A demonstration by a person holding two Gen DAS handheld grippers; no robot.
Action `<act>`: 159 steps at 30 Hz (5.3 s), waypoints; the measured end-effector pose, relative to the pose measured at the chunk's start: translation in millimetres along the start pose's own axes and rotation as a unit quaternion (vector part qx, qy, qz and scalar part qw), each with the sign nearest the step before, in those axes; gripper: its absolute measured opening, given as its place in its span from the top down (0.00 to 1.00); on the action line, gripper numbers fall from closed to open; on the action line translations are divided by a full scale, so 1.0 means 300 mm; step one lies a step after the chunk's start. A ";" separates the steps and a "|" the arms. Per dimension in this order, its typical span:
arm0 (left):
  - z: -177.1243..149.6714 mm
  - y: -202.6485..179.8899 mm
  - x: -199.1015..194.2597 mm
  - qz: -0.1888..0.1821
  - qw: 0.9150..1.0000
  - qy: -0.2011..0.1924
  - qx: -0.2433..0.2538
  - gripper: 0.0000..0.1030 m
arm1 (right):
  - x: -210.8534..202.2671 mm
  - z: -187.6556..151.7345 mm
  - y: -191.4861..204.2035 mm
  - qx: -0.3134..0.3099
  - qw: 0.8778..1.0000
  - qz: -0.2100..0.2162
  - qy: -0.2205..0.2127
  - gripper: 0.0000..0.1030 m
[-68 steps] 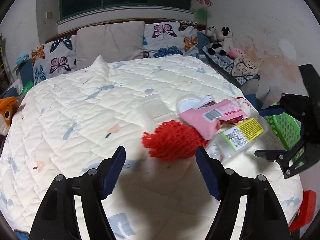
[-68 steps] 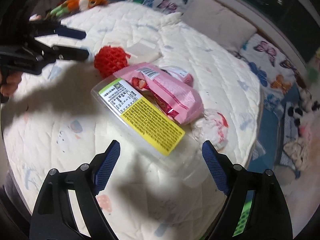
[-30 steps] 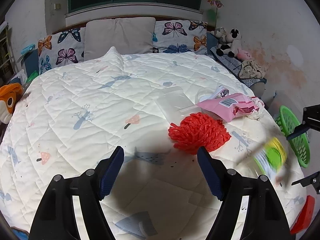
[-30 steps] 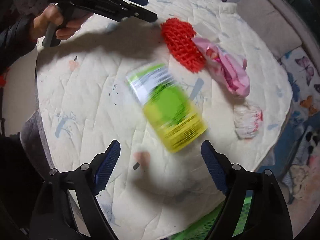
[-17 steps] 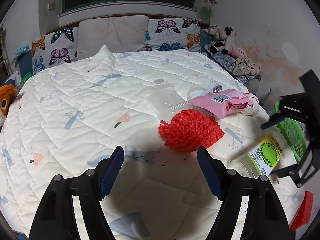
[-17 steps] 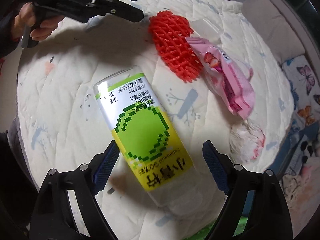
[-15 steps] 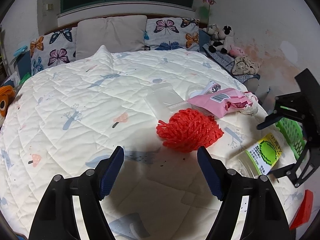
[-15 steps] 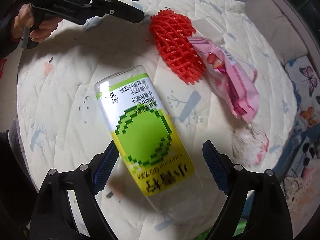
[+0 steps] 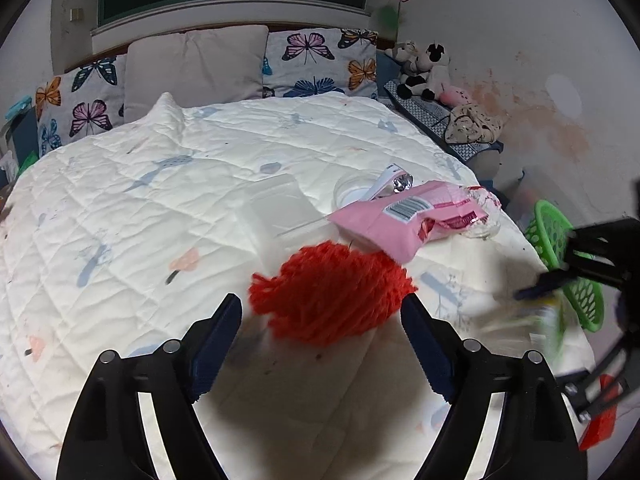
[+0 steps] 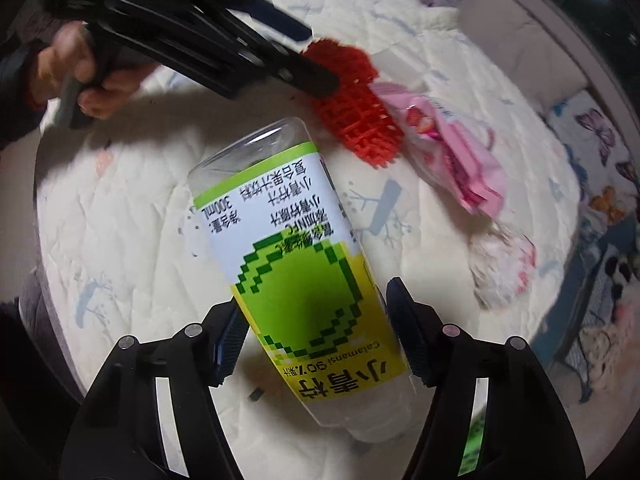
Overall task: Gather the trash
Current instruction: 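Grasp the red mesh net with the left gripper while the right holds the bottle, then carry the bottle and red net over the basket and open both grippers, then move the left gripper to the pink snack wrapper and grasp it, then grasp the crumpled white tissue with the right gripper while the left holds the wrapper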
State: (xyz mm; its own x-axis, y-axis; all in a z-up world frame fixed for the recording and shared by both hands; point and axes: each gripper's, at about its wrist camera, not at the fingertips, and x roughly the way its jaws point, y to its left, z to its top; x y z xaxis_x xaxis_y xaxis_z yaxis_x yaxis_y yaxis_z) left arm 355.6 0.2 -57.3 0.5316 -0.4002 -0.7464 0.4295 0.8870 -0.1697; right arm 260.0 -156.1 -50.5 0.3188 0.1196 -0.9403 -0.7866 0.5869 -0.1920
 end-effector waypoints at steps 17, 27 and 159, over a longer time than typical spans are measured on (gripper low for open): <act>-0.047 -0.049 -0.101 0.003 1.000 -0.008 -0.015 0.72 | -0.272 -0.196 -0.026 0.207 0.968 -0.007 -0.144 0.39; -0.020 -0.207 -0.241 -0.025 0.999 -0.036 0.017 0.72 | -0.410 -0.357 -0.091 0.308 0.934 -0.028 -0.177 0.40; 0.055 -0.231 -0.016 0.009 0.993 -0.026 0.115 0.90 | 0.017 -0.133 -0.430 0.399 0.903 -0.061 -0.146 0.46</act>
State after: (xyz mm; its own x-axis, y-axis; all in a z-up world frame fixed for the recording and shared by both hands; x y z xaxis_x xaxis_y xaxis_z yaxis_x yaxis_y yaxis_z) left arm 335.4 -63.0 -31.3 0.5747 -0.4019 -0.7129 0.5725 0.8199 -0.0007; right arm 341.9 -263.2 -41.9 0.5949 0.1521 -0.7893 -0.1417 0.9864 0.0834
